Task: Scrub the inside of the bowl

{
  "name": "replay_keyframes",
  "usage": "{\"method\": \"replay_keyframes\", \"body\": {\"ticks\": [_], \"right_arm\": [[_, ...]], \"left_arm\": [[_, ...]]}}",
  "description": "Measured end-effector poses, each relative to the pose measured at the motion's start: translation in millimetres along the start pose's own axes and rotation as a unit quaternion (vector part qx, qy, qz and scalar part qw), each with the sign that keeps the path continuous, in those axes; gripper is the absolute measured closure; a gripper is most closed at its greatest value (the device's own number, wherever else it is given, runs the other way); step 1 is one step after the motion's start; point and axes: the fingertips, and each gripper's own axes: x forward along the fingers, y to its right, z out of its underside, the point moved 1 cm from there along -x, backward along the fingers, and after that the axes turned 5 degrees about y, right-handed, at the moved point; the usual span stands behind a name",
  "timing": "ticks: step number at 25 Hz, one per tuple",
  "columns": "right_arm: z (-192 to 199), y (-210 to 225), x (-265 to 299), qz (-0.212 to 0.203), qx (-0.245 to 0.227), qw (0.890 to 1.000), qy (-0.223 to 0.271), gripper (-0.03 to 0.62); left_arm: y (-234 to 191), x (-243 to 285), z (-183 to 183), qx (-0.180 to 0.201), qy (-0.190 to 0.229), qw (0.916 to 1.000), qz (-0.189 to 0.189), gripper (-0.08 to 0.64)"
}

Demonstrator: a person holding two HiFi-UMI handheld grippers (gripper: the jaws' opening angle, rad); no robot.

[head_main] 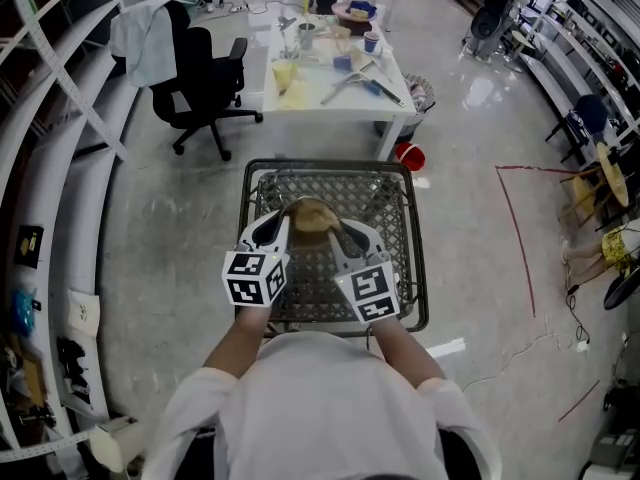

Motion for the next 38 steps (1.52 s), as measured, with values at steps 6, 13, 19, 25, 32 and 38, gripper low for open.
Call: {"method": "replay_keyframes", "body": {"ticks": [6,13,19,25,32,38], "right_arm": [[15,-2,-14,0.006,0.022,1.0,-0.013,0.523],[24,-25,-12,-0.027,0.036,0.999,-0.022,0.523],[22,-24,-6,-0.029,0.04,0.999,-0.018,0.523],[25,-21,4,-0.023,0.046,0.998,-0.023,0.523],[28,-10,15,-0.01,0.056,0.998,-0.032,0.523],[37,0,21,-0.002,0.063,0.997,-0.046,0.523]], "left_arm": [[-9,8,-2,-0.01,0.003,0.9999,-0.006,0.515],[-21,14,-3,-0.027,0.003,0.9995,-0.017,0.515],[-29,16,1,-0.037,-0.001,0.9991,-0.02,0.515],[-38,24,12,-0.05,-0.017,0.9985,-0.016,0.515],[-55,42,40,-0.07,-0.058,0.9957,-0.019,0.515],[-65,60,77,-0.084,-0.103,0.9908,-0.024,0.515]]}}
